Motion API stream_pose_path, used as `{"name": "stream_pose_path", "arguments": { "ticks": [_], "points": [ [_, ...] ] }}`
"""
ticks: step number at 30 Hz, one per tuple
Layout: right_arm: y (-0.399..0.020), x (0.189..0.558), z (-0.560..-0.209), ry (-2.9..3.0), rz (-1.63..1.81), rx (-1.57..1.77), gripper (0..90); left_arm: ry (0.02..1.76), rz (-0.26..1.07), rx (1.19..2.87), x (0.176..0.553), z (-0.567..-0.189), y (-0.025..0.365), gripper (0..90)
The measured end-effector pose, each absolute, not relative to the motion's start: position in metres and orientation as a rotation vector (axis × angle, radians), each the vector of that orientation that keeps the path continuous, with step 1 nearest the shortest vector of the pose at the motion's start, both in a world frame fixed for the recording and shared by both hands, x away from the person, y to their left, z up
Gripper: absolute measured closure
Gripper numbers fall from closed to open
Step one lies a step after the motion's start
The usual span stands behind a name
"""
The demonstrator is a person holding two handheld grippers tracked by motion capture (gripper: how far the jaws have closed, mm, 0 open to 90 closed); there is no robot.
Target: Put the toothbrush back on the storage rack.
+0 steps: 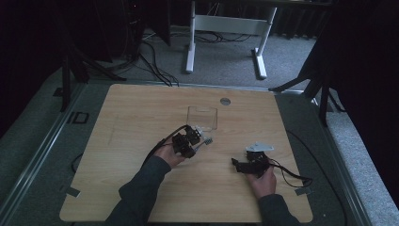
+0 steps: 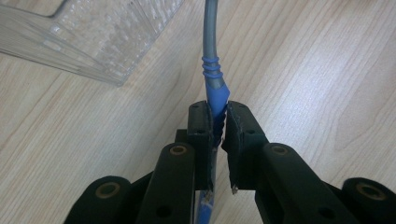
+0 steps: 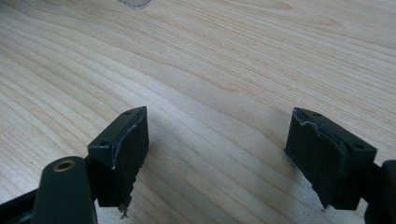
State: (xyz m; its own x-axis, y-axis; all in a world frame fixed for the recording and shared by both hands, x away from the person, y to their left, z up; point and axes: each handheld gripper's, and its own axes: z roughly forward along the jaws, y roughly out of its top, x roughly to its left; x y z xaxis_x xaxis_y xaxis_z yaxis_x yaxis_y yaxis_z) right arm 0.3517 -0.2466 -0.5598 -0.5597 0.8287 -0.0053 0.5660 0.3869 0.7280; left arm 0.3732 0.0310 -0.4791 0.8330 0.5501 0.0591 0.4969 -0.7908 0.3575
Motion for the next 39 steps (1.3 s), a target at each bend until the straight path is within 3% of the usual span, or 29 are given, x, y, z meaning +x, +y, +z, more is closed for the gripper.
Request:
{"name": "stream_pose_path", "arguments": {
  "ticks": [39],
  "points": [
    [-0.246, 0.352, -0.560, 2.282, 0.983, 1.212, 21.0, 0.926, 0.344, 2.559, 0.376, -0.454, 0.055, 81.0]
  ]
}}
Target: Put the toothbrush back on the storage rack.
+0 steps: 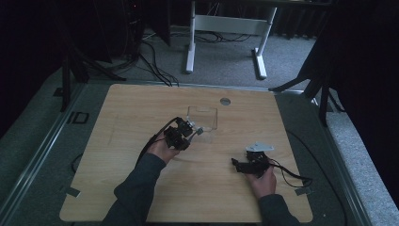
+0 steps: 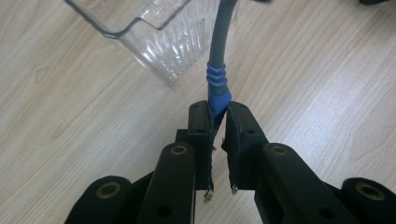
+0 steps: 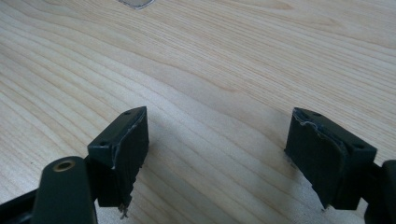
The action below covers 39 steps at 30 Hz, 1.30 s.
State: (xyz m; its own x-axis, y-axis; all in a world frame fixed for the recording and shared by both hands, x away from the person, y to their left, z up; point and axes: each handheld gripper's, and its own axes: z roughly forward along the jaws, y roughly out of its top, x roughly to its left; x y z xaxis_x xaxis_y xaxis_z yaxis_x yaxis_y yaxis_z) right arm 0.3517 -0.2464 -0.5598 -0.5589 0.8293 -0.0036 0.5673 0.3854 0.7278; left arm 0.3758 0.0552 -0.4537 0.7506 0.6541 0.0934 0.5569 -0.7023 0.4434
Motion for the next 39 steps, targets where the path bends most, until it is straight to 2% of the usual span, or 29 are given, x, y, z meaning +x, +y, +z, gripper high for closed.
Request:
{"name": "stream_pose_path", "arguments": {
  "ticks": [39],
  "points": [
    [-0.246, 0.352, -0.560, 2.282, 0.983, 1.213, 21.0, 0.972, 0.403, 2.423, 0.371, -0.428, 0.076, 80.9]
  ]
}}
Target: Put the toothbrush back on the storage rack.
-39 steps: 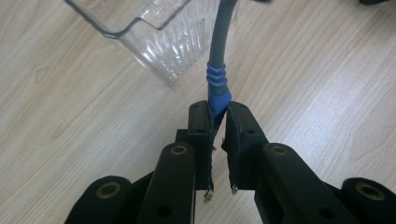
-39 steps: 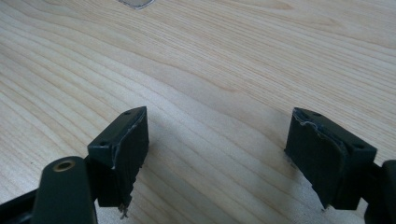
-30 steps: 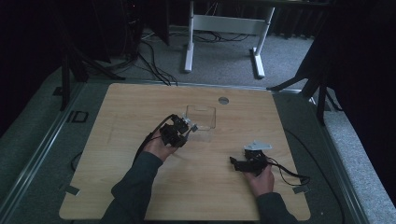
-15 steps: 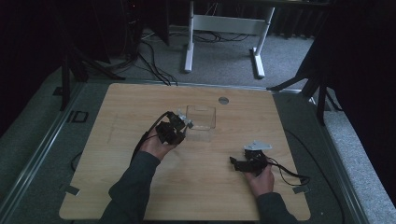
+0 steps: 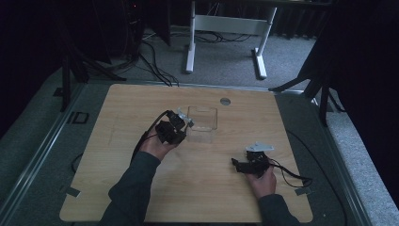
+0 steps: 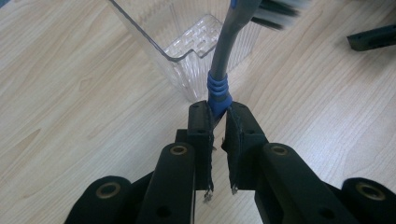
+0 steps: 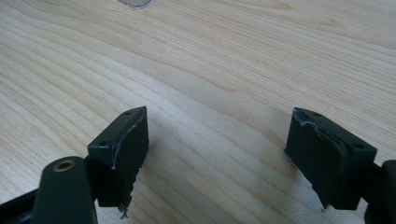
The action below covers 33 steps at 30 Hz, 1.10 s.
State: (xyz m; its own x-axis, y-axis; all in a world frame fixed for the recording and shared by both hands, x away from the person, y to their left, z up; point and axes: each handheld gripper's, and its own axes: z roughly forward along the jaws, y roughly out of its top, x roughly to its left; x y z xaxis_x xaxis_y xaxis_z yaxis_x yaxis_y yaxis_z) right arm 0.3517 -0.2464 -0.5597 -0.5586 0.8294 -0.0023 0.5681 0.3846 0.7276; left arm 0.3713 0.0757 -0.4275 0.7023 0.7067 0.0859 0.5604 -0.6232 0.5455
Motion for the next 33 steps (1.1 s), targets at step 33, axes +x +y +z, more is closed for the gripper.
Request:
{"name": "stream_pose_path", "arguments": {
  "ticks": [33],
  "points": [
    [-0.246, 0.352, -0.560, 2.282, 0.983, 1.212, 21.0, 0.962, 0.403, 2.381, 0.369, -0.416, 0.081, 80.9]
  ]
}}
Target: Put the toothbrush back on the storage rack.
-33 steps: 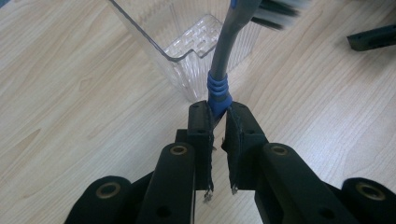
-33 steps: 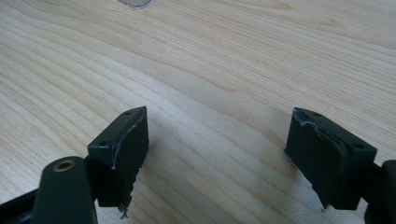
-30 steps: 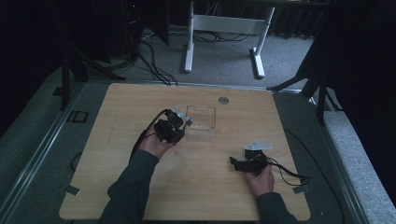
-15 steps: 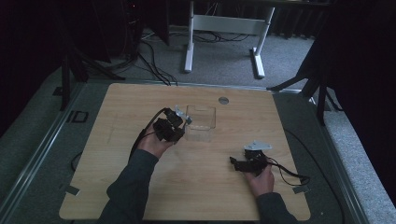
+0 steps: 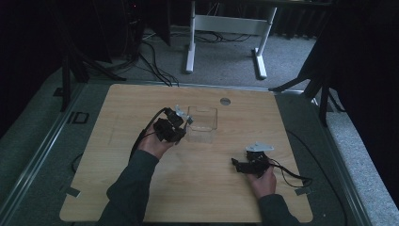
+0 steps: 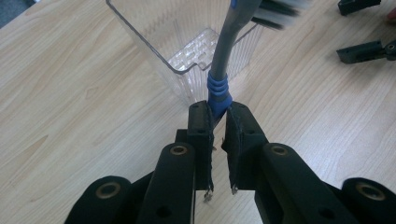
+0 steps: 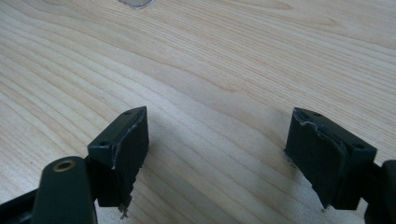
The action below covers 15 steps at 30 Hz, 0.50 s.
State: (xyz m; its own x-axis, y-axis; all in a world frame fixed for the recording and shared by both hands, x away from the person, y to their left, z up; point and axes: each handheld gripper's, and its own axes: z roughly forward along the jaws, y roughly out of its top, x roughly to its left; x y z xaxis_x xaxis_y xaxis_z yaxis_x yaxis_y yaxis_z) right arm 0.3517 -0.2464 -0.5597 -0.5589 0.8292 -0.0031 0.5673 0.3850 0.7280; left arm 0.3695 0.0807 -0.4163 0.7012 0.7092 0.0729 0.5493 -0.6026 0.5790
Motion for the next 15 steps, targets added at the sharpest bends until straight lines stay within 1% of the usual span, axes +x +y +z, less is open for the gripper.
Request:
{"name": "stream_pose_path", "arguments": {
  "ticks": [15],
  "points": [
    [-0.2464, 0.3517, -0.5598, 2.282, 0.983, 1.212, 21.0, 0.944, 0.393, 2.359, 0.3684, -0.4109, 0.0823, 80.9]
  ]
}}
